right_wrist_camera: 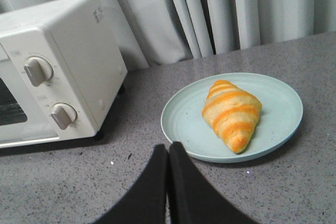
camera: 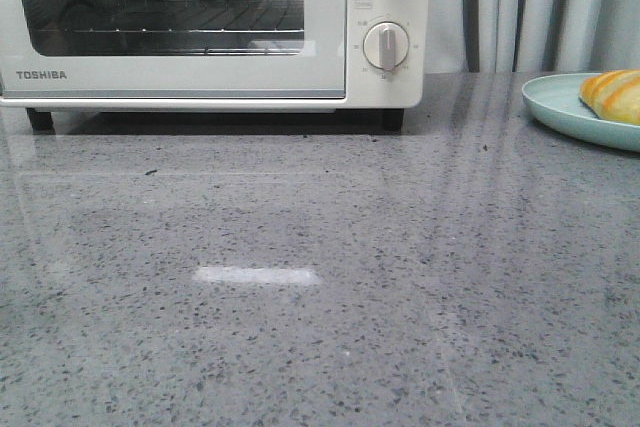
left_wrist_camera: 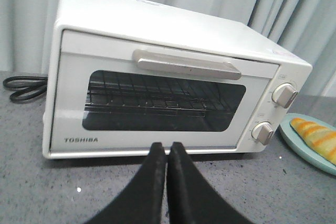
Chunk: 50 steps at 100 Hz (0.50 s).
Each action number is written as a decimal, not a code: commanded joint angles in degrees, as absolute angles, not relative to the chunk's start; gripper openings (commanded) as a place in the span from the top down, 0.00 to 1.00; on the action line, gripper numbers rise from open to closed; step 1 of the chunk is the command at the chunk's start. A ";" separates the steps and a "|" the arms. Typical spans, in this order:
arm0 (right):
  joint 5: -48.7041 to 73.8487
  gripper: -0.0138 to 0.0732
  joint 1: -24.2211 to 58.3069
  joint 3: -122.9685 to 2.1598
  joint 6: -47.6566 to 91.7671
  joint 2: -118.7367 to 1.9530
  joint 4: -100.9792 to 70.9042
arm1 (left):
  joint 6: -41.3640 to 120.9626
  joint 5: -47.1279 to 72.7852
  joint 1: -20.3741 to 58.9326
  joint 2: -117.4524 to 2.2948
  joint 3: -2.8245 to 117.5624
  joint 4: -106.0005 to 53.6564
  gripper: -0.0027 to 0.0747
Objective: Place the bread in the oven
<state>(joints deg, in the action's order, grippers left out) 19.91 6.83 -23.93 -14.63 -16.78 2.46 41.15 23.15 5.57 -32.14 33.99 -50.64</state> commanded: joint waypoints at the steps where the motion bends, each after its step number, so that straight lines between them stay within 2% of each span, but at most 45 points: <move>1: 15.11 0.91 6.90 -26.07 -14.49 -18.93 3.32 | 45.21 22.62 6.79 -40.00 41.47 -52.39 0.99; 28: 15.61 0.91 6.90 -26.07 -14.49 -18.70 3.32 | 49.90 17.41 16.34 -57.64 55.81 -52.93 0.99; 50: 15.61 0.91 6.90 -26.07 -14.49 -18.70 3.32 | 50.02 14.28 18.44 -68.06 62.22 -52.93 0.99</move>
<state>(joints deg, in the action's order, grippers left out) 19.94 6.83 -24.03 -14.71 -17.87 2.57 49.77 17.70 17.84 -66.10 58.62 -51.36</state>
